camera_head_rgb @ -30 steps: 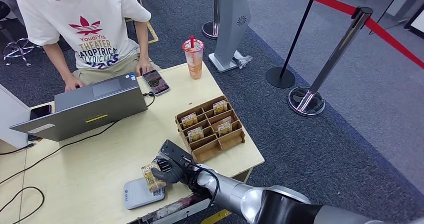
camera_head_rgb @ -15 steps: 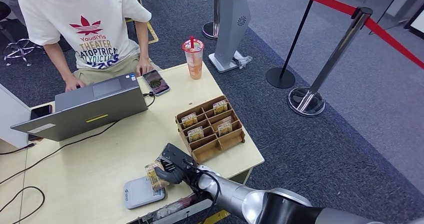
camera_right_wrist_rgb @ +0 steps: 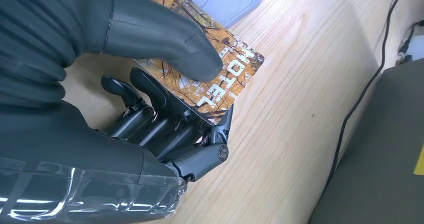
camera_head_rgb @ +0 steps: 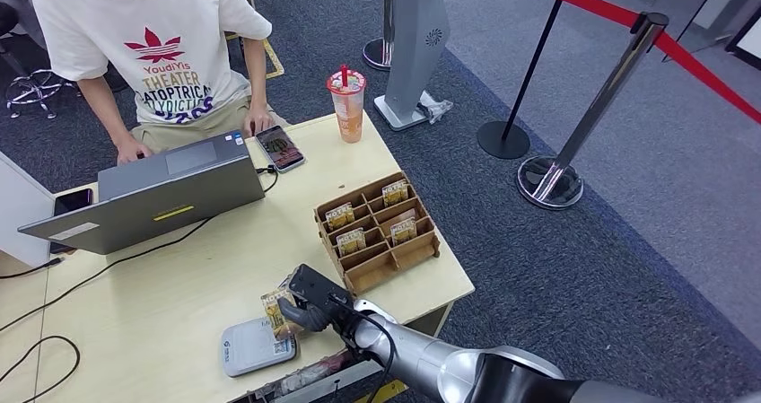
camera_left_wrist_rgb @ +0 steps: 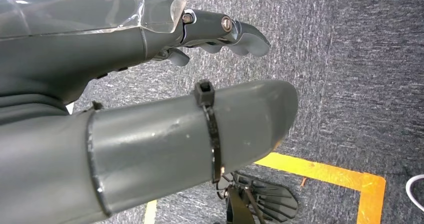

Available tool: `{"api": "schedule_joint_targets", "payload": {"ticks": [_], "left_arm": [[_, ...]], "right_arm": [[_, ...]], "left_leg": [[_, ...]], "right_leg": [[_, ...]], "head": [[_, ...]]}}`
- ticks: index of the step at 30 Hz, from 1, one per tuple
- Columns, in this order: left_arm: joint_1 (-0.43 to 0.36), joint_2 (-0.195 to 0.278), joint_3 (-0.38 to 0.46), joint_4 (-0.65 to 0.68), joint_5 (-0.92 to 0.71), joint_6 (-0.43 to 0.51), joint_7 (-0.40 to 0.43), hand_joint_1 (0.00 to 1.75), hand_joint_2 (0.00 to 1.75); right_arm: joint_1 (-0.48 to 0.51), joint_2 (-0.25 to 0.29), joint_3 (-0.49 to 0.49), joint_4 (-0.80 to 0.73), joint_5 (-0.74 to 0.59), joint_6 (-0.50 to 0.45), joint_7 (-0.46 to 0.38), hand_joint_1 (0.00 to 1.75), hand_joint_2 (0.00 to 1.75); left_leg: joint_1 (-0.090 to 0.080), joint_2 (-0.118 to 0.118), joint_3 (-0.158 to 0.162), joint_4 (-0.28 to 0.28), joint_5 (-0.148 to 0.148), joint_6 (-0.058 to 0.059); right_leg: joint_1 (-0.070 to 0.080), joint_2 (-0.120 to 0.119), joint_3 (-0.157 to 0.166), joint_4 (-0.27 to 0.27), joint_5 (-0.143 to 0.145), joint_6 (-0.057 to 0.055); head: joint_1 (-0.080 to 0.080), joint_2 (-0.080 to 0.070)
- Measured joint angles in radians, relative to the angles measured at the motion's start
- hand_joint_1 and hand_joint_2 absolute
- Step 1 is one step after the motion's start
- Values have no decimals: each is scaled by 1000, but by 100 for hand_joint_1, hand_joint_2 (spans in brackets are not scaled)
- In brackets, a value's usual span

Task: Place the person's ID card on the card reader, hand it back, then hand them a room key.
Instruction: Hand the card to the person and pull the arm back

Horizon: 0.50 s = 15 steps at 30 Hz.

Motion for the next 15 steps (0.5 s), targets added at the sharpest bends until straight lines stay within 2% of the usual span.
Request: {"api": "schedule_joint_targets", "payload": {"ticks": [6,15], "left_arm": [[0,3,0,0,0,-1,-2,0,0],[0,3,0,0,0,-6,-3,0,0]], "right_arm": [[19,-5,-26,-62,-1,3,-1,175,175],[51,-28,-95,-249,-32,35,25,175,175]], "left_leg": [[0,0,0,0,0,0],[0,0,0,0,0,0]], "right_leg": [[0,0,0,0,0,0],[0,0,0,0,0,0]], "head": [[0,0],[0,0]]}}
